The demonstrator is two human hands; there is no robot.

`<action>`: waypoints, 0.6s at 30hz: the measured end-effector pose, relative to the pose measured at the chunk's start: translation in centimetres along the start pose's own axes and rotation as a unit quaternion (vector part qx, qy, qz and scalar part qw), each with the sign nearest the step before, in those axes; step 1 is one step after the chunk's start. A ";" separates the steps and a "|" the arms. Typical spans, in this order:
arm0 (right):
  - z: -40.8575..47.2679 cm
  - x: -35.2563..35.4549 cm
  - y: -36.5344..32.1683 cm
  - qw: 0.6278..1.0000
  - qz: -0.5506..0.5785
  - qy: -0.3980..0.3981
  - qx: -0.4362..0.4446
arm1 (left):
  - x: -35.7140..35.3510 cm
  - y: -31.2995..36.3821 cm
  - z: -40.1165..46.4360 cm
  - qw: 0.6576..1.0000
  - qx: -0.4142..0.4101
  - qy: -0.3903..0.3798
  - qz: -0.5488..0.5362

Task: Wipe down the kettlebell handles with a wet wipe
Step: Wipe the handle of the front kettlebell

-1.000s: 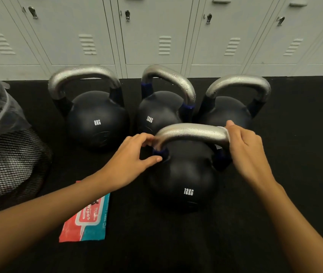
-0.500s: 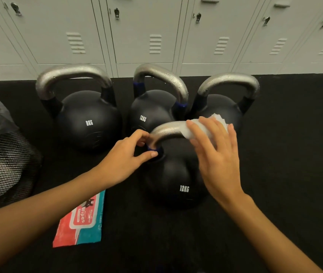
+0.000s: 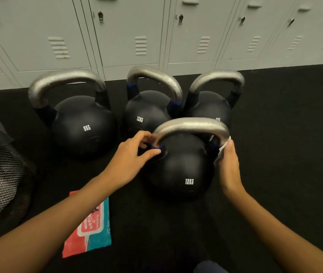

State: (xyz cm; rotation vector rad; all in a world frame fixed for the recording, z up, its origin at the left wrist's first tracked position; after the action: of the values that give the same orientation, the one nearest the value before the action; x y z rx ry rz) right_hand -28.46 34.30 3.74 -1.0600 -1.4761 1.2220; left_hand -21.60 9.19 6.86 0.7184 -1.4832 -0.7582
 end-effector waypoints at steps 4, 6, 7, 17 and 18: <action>2.1 0.2 -3.0 0.998 0.035 -0.037 -0.034 | -0.3 0.0 -0.4 0.999 -0.024 0.028 0.023; 2.8 0.0 -5.7 0.996 -0.059 -0.064 -0.027 | -0.5 0.1 -0.7 0.998 -0.032 0.040 0.022; 3.0 -0.1 -6.8 0.991 -0.104 -0.083 -0.017 | -0.5 0.1 -0.8 0.998 -0.035 0.044 0.020; 3.7 0.1 -3.3 0.994 0.031 -0.100 -0.029 | -0.6 0.5 -1.4 0.996 -0.032 0.077 0.017; 3.7 0.2 -2.1 0.993 0.055 -0.098 -0.038 | -0.4 0.5 -1.4 0.997 -0.030 0.078 0.007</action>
State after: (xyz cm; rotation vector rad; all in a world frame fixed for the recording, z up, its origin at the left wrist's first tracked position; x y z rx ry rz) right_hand -32.26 33.42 5.51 -1.1095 -1.6430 1.3904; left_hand -20.20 9.77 7.02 0.7049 -1.3183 -0.7173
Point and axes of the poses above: each hand's wrist, its own z-axis towards the middle knuckle, its own x-axis out of the back of the hand, y = z × x, the point moved 7 cm from there along z, towards the middle knuckle, and after that the axes turned 12 degrees about -y, right-handed, at the moved point
